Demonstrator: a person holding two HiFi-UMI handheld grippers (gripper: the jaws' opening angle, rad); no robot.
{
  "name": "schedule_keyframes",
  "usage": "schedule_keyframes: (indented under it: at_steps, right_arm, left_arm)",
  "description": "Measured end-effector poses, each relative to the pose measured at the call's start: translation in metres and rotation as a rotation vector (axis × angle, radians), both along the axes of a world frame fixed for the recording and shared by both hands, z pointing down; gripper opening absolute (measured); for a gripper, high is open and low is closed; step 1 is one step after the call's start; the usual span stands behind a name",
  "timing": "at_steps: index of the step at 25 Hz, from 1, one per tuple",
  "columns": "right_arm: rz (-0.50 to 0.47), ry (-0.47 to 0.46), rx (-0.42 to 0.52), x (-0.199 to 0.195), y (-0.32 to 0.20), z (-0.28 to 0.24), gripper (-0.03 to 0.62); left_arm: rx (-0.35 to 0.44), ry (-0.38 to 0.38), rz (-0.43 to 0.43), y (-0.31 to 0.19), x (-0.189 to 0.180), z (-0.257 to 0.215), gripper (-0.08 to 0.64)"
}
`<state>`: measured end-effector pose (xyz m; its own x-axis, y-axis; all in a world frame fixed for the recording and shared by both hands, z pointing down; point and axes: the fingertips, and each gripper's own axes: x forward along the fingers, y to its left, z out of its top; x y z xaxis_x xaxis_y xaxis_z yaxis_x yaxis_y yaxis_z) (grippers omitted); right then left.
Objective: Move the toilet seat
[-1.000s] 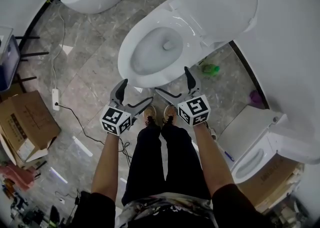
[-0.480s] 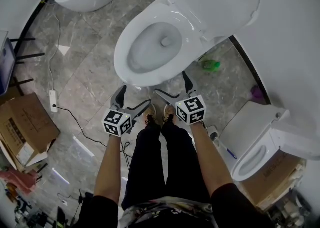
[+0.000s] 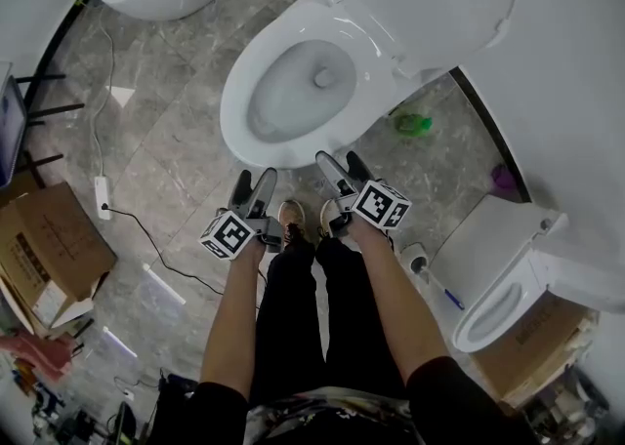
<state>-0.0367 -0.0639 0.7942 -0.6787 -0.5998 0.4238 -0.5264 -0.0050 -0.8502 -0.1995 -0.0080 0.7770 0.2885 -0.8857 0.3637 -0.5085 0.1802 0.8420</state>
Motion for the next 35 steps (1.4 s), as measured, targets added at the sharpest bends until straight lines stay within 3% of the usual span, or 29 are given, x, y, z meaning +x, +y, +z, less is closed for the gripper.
schedule_keyframes:
  at_steps: [7,14,17,19,22,27,30,32,35]
  right_arm:
    - [0.046,-0.075,-0.064,-0.014,-0.005,0.011,0.581]
    - [0.069,-0.07,-0.119,-0.02,-0.006,0.028,0.572]
    - [0.094,-0.056,-0.143,-0.017,-0.007,0.033,0.533]
    - [0.098,-0.041,-0.159,-0.016,-0.006,0.038,0.494]
    - [0.098,-0.037,-0.175,-0.015,-0.008,0.041,0.477]
    - [0.154,-0.084,-0.214,-0.005,-0.008,0.045,0.395]
    - [0.183,-0.035,-0.273,0.005,-0.003,0.062,0.23]
    - [0.184,-0.019,-0.293,0.008,-0.001,0.068,0.163]
    - [0.181,-0.035,-0.3,0.006,-0.003,0.07,0.165]
  left_arm:
    - [-0.031,0.109,-0.065,-0.01,0.012,0.016,0.519]
    - [-0.088,0.1,-0.078,-0.01,0.01,0.028,0.517]
    - [-0.132,0.091,-0.085,-0.011,0.008,0.033,0.513]
    - [-0.182,0.079,-0.11,-0.008,0.004,0.039,0.467]
    - [-0.236,0.067,-0.161,0.0,-0.004,0.049,0.296]
    - [-0.219,0.112,-0.198,0.001,-0.008,0.053,0.249]
    - [-0.232,0.162,-0.235,0.006,-0.012,0.059,0.201]
    - [-0.244,0.171,-0.248,0.008,-0.014,0.064,0.156]
    - [-0.259,0.161,-0.251,0.01,-0.016,0.068,0.114]
